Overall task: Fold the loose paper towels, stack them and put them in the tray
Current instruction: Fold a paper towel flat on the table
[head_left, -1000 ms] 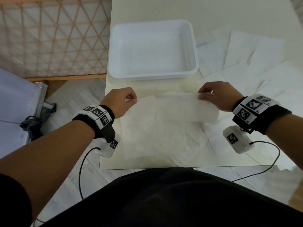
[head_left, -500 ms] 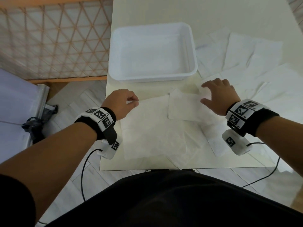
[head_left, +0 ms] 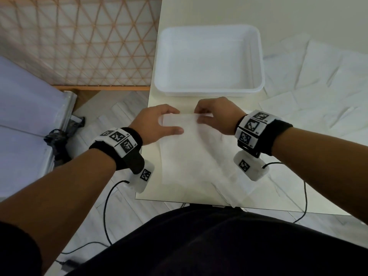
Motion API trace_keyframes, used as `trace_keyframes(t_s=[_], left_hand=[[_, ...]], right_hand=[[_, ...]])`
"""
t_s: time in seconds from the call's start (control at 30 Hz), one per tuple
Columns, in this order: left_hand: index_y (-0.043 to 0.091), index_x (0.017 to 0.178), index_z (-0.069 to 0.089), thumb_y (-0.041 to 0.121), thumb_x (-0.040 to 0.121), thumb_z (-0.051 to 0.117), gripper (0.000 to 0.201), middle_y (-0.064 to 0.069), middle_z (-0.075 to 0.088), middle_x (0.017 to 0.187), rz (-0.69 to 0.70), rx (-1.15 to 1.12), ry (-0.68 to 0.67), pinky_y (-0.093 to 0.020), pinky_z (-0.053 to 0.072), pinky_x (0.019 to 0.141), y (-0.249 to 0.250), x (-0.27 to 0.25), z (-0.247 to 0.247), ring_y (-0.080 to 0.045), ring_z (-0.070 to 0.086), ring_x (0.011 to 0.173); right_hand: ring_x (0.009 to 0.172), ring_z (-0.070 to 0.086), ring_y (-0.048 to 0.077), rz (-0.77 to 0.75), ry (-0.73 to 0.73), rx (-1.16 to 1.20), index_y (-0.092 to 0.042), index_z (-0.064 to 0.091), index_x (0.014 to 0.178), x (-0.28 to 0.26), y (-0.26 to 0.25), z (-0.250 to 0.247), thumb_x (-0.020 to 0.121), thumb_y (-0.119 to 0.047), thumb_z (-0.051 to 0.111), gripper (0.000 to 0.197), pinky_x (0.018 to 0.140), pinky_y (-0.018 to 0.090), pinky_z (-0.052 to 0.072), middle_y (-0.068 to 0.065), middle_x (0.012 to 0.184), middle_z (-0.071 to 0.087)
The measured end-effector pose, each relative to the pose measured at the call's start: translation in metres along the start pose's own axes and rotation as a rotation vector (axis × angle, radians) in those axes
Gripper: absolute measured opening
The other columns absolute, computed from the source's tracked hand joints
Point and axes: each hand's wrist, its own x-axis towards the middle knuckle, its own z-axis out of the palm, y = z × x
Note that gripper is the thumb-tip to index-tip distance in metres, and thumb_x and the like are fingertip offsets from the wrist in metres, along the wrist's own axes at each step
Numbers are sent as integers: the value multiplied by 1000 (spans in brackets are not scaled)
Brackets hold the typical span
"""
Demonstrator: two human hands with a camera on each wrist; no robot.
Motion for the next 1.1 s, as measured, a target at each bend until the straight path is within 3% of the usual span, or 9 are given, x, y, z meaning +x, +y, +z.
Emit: trace_keyframes(t_s=[0.1,0.17,0.47,0.57,0.67,0.73,0.83,1.0,1.1], left_hand=[[20,109,62,37,74,80,42,5,70,100,-73,55,-67,-37,53,86,-22,-7,-2,-12,66,91],[12,107,63,29,79,76,35,-3,72,99,-112,4,-48,-42,53,88,-31,-12,0,-18,67,90],[6,84,63,30,83,72,26,-15,72,84,-257,-105,-89,-37,58,78,-42,-25,8,-23,70,75],[6,93,63,43,79,71,41,-14,71,85,-246,-32,-69,-44,54,78,-45,-25,9,-29,67,81],[5,107,56,34,82,72,41,-10,65,94,-274,-22,58,-28,46,71,-41,-22,8,-25,61,88],[18,129,46,31,79,74,59,2,58,116,-227,-104,111,-28,44,86,-37,-22,5,-16,55,105],[30,136,37,36,67,74,79,9,47,133,-106,-173,127,-39,39,106,-29,-21,-2,-13,43,125],[22,122,57,32,67,82,61,14,65,116,-27,-421,111,-32,45,101,9,-26,-10,-4,58,111],[18,117,63,17,77,79,43,6,70,112,-4,-574,88,-35,51,96,21,-31,-9,-9,65,107]], right_hand=[[92,60,19,17,11,39,-19,60,101,3,-3,-5,86,-25,65,18,83,32,47,-5,91,63],[90,61,21,-2,30,28,-19,60,97,5,-5,-6,88,-27,62,12,84,35,48,-3,92,66],[90,63,21,-109,212,89,-17,62,98,10,-18,-18,94,-29,54,15,85,41,49,-2,94,68],[82,60,16,-137,300,111,-13,61,99,8,-24,-31,94,-22,53,14,82,35,49,-7,86,62],[78,56,10,-154,354,152,-12,62,100,7,-30,-45,94,-19,54,13,78,19,45,-10,85,58],[78,54,8,-159,357,161,-13,62,100,6,-34,-54,94,-21,55,12,73,9,40,-13,84,57],[75,53,5,-184,369,174,-14,61,97,5,-41,-63,94,-24,55,12,71,10,40,-11,85,59],[65,48,-11,-121,226,90,-18,58,92,5,-41,-65,94,-25,55,7,61,2,33,-20,77,52],[74,53,-3,-59,164,51,-16,61,98,2,-33,-57,94,-28,54,15,64,5,34,-16,82,57]])
